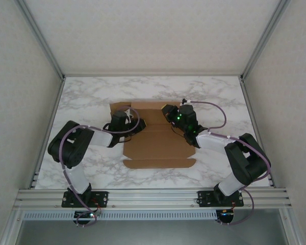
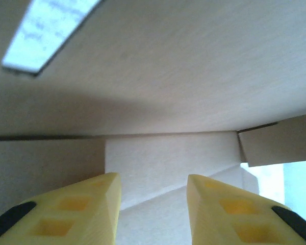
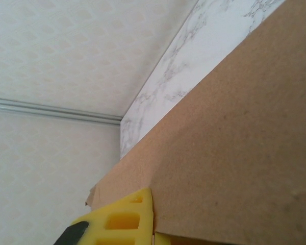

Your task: Fold the paper box

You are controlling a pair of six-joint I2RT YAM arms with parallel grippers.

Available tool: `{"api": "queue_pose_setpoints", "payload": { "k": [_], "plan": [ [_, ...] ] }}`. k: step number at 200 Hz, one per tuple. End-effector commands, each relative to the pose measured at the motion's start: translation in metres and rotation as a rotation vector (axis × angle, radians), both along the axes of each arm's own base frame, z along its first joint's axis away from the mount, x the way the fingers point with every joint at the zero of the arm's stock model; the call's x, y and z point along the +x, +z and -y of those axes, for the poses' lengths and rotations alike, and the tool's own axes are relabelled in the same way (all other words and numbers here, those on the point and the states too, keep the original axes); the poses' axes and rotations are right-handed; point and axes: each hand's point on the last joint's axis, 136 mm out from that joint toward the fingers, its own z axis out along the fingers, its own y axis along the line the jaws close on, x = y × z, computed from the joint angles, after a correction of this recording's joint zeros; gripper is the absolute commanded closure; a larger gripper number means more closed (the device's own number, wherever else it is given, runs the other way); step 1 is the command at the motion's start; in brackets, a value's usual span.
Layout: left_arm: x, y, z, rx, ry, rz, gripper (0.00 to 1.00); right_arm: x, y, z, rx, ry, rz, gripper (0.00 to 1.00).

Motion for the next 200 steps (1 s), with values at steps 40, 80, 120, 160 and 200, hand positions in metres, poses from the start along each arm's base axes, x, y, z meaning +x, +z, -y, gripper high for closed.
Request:
{"api": "queue_pose_setpoints", "payload": {
  "k": [40,80,120,160,200],
  "plan": [
    [-0.010,-0.022,0.001,0.044,-0.001,-0.057,0.61,-0.010,-0.026,0.002,-0.119,0.030,-0.065,0.93],
    [0.000,0.045,-0.013,0.110,0.042,0.079,0.58,-0.009,-0.026,0.008,-0.192,0.024,-0.067,0.93],
    [-0.015,0.070,-0.042,0.154,0.156,0.092,0.57,-0.008,-0.021,0.011,-0.206,0.022,-0.048,0.93],
    [-0.042,0.069,-0.048,0.213,0.074,0.080,0.57,-0.008,-0.017,0.012,-0.204,0.031,-0.042,0.93],
    [-0.048,0.127,-0.068,0.272,0.114,0.211,0.61,-0.007,-0.016,0.012,-0.191,0.038,-0.042,0.93]
  ]
}}
